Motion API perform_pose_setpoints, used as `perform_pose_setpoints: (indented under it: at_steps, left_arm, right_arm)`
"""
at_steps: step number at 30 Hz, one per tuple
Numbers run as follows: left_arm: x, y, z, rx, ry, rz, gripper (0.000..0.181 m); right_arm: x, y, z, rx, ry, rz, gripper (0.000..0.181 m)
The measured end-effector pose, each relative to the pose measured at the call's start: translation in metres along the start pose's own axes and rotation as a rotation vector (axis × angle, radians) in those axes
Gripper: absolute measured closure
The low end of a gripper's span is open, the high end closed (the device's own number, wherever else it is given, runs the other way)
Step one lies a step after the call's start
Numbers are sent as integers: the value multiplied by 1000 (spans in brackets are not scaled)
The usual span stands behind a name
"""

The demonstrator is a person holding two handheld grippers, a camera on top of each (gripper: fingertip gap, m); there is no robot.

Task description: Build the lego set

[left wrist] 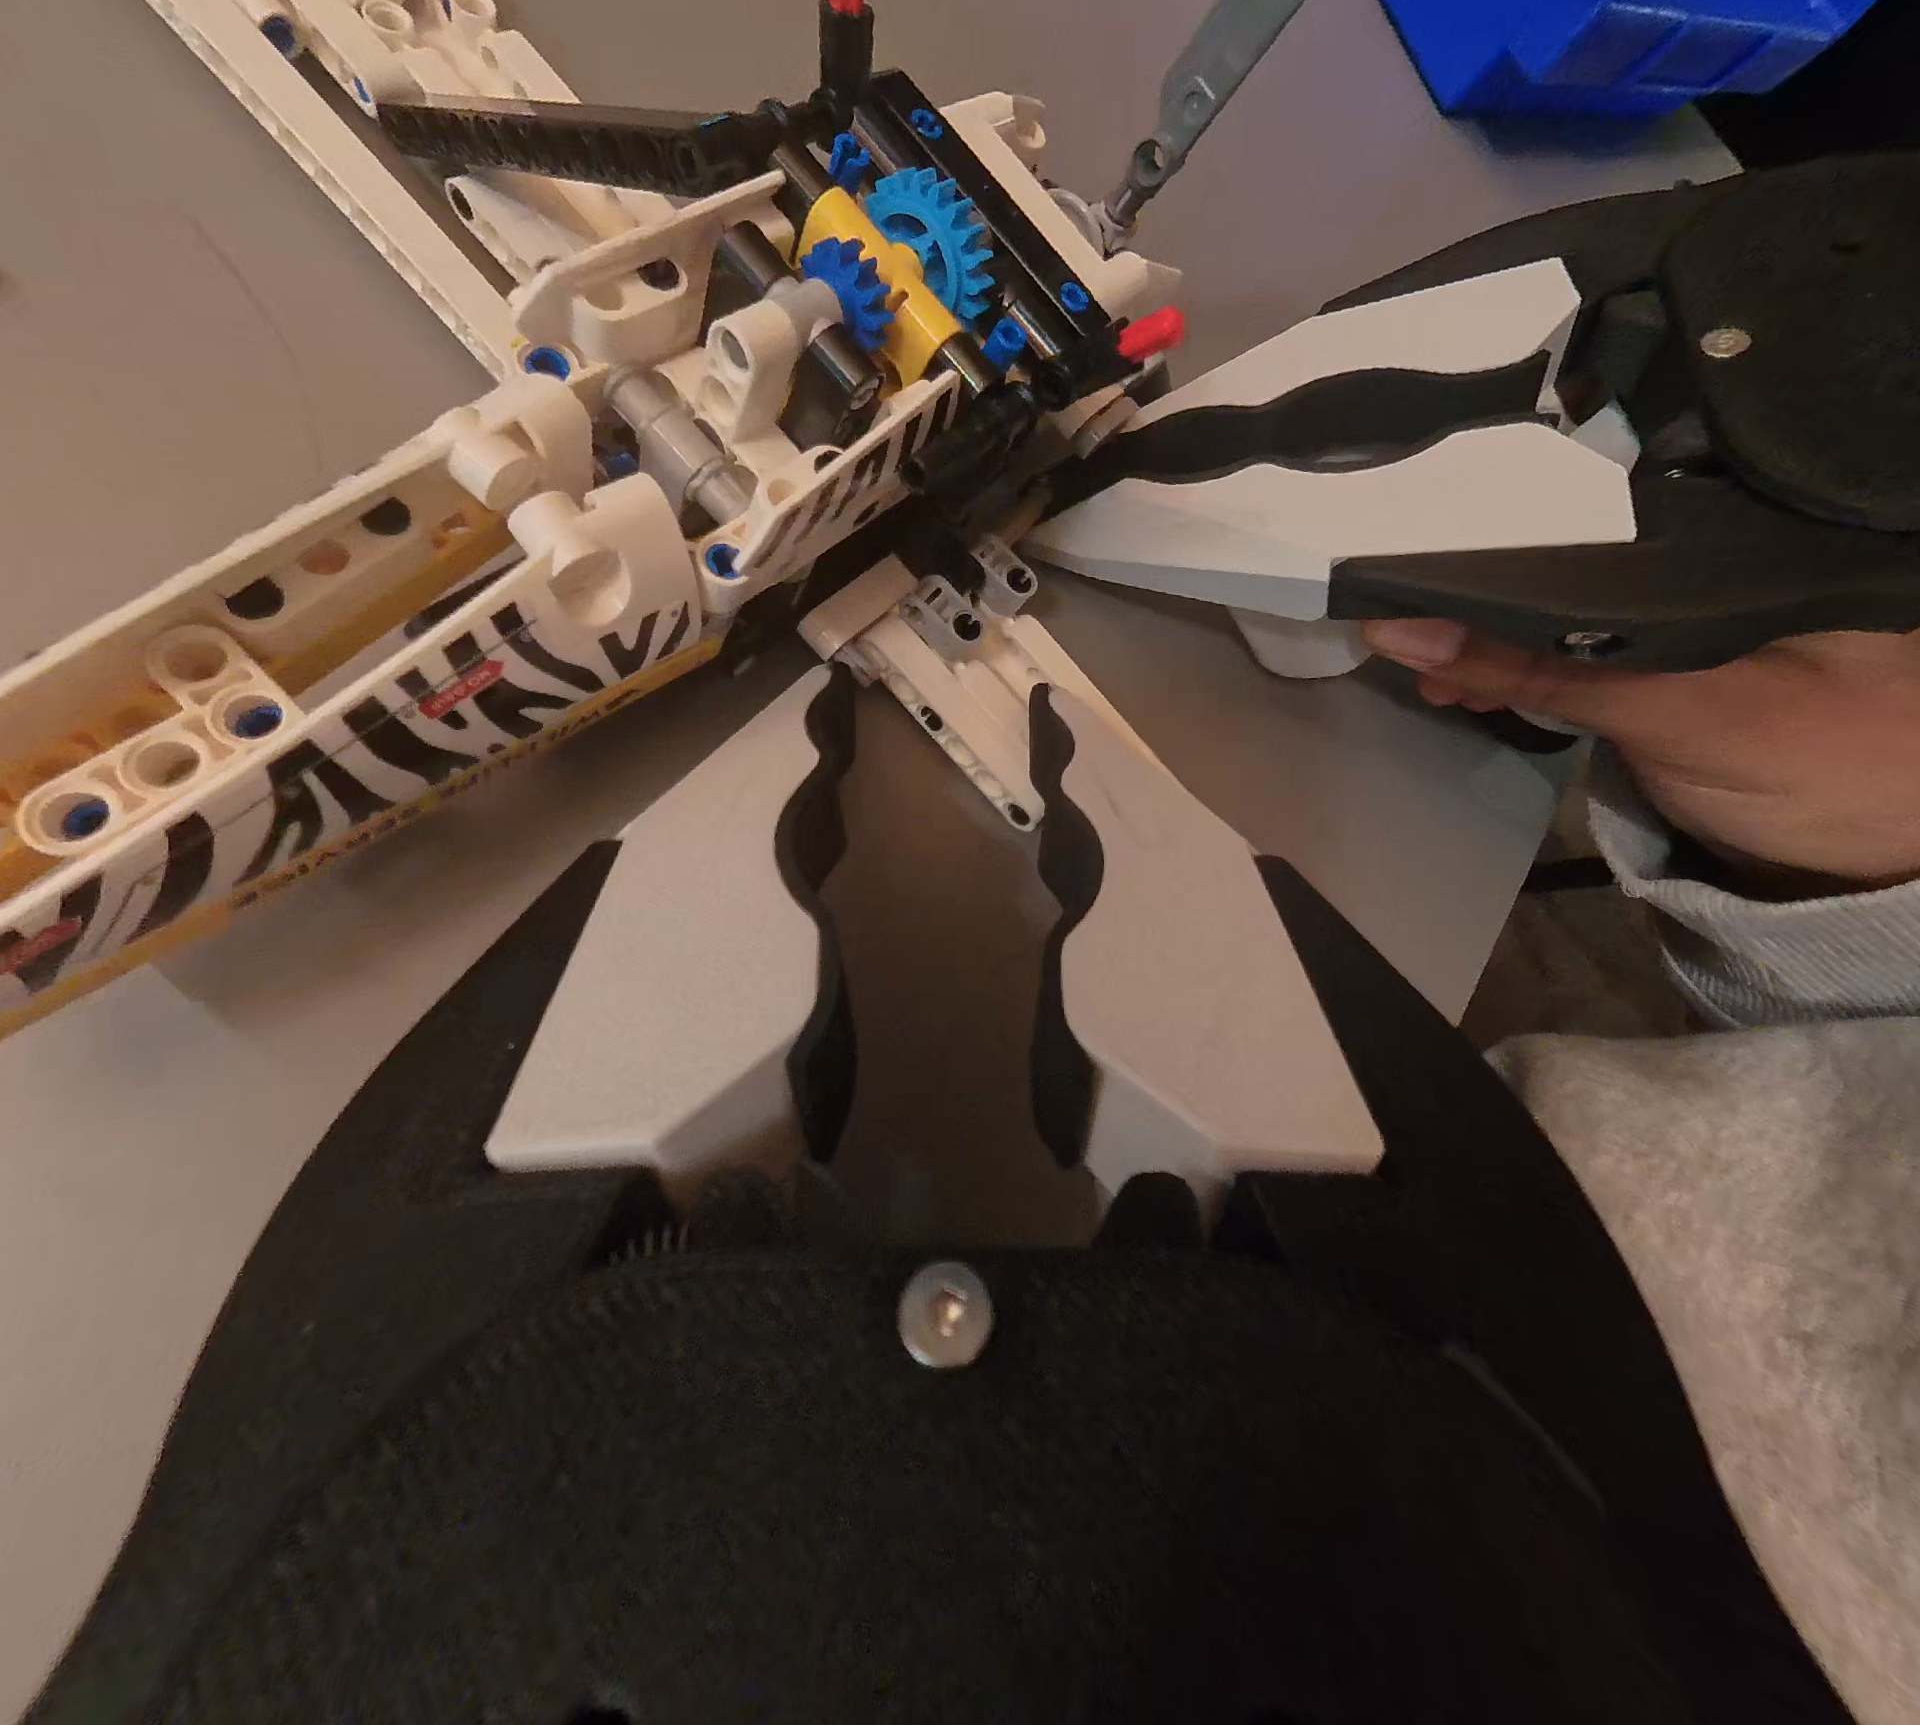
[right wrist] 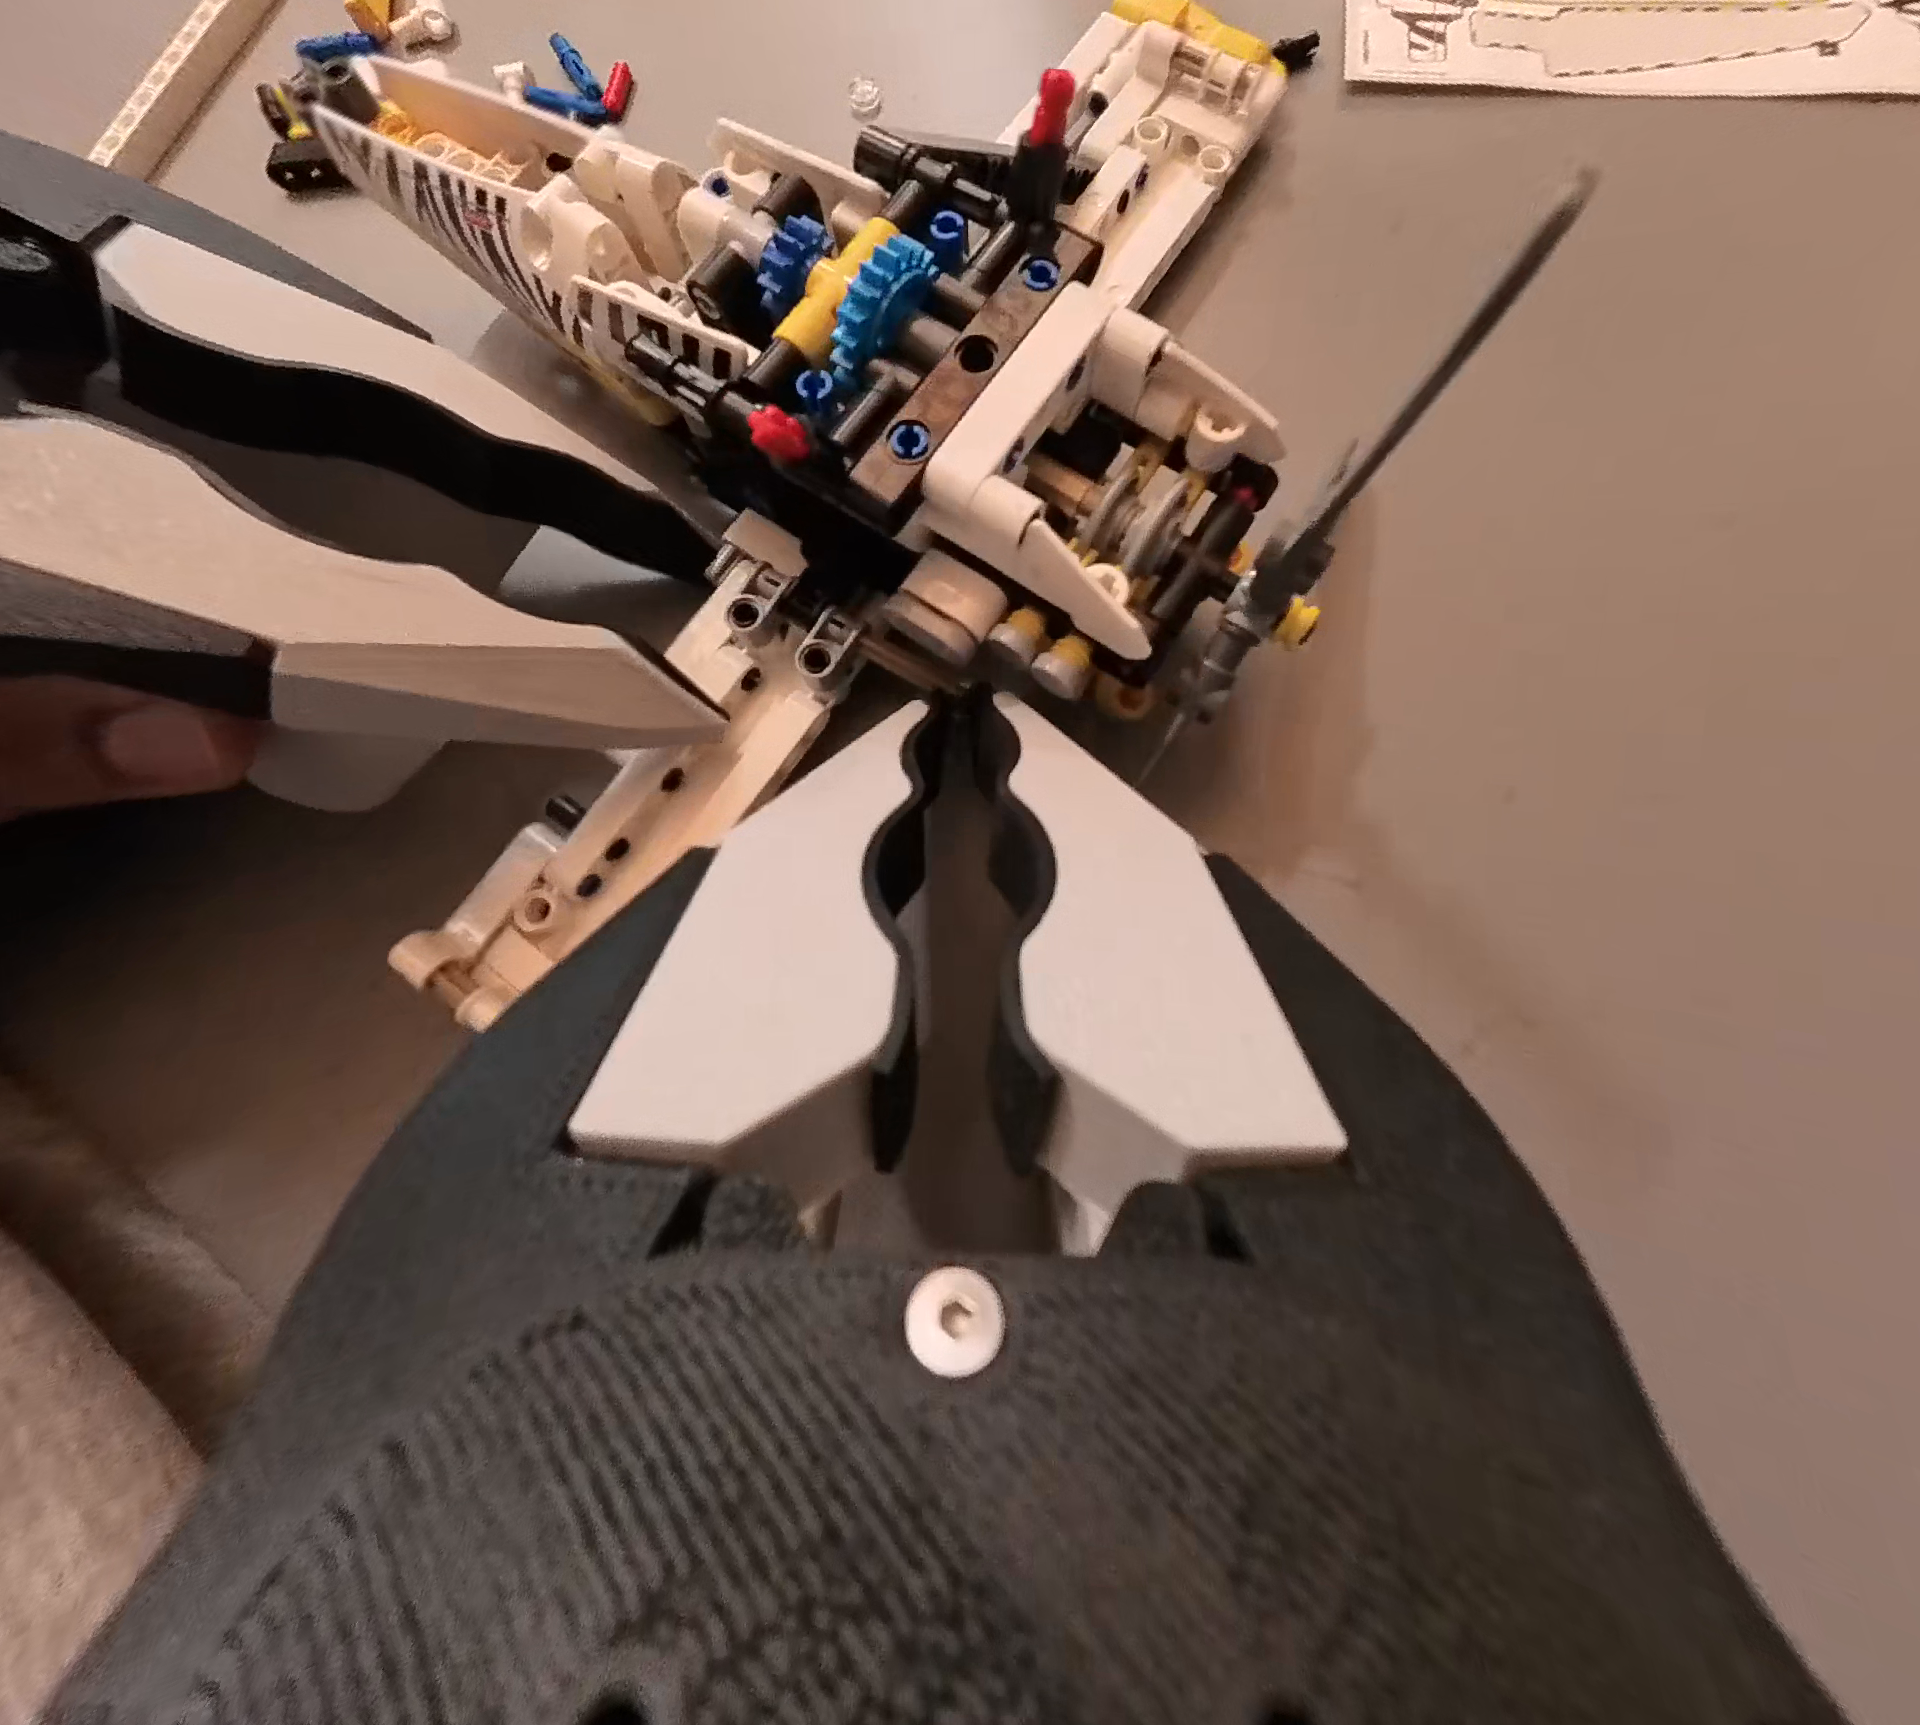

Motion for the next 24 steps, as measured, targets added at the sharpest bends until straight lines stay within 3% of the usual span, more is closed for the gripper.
perform_pose_setpoints:
  at_steps: [6,15,16,24]
  left_arm:
    - [3,0,1,4,-14,25,149]
    - [1,0,1,-13,47,-90,149]
    - [-1,0,0,-15,65,-117,150]
    - [-18,-4,-4,-31,127,-265,152]
  right_arm:
    - [2,-1,-1,7,-33,5,178]
    - [-1,6,-3,-16,-35,-5,175]
    - [-2,7,-4,-20,-41,11,166]
    - [-14,37,-14,-104,-151,105,145]
Point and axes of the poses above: each gripper's, where its closed fingertips meet, y back along the fingers, z out of its top, x = y × z across the jaws, the point moved 7 cm from there along y, back along the fingers, and after that the axes turned 4 degrees about -y, right-handed, at the moved point
